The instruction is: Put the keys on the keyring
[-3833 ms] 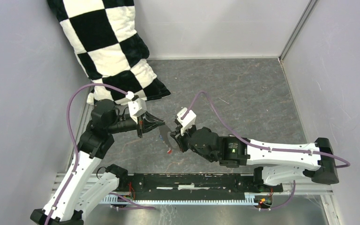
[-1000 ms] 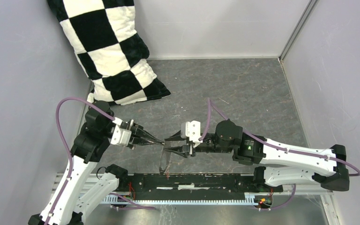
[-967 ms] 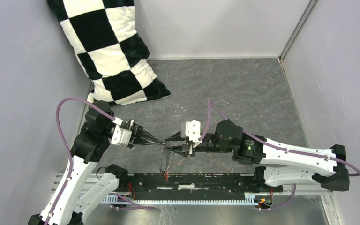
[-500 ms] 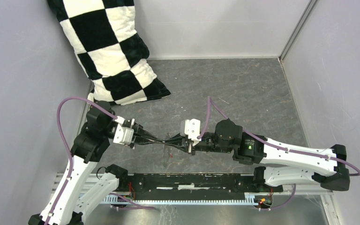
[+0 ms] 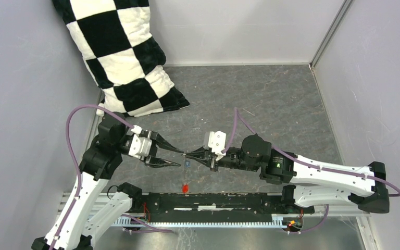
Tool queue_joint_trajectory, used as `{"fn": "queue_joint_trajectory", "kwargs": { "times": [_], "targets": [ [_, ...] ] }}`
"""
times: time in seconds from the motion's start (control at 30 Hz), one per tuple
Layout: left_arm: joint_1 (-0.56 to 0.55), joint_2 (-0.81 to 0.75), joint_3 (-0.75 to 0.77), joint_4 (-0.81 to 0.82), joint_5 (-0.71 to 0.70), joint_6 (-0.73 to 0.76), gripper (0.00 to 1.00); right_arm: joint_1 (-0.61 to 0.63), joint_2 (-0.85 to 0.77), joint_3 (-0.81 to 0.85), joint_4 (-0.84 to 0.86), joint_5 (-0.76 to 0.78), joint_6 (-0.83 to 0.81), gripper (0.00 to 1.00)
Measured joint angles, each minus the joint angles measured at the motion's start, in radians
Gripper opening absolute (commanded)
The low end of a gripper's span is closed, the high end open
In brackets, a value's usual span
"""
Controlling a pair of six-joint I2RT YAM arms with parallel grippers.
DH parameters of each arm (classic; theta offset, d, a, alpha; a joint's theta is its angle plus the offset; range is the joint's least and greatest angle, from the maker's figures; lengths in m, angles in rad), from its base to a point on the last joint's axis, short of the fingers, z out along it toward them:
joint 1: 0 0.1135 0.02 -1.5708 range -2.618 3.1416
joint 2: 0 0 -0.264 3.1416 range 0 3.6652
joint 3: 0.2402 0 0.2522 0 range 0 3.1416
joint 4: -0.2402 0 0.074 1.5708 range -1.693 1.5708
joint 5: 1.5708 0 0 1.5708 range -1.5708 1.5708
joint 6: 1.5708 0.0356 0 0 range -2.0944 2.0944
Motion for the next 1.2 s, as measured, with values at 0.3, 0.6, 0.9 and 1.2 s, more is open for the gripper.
{"fn": "queue_joint_trajectory", "kwargs": {
  "times": [0.3,0.6,0.9,1.2],
  "targets": [
    [0.0,0.006,-0.001,-0.004,-0.061,-0.08,0.33,0.0,-0.016,-0.037,0.059,0.001,0.018,0.01],
    [0.0,-0.006,-0.026,0.093,-0.101,-0.193,0.16,0.0,-0.021,-0.049,0.093,0.0,0.035,0.01],
    [0.0,-0.008,-0.03,0.115,-0.086,-0.221,0.15,0.0,-0.02,-0.056,0.124,0.0,0.04,0.01],
    [0.0,-0.007,-0.031,0.115,-0.069,-0.221,0.02,0.0,-0.013,-0.074,0.167,-0.002,0.058,0.01]
  ]
}}
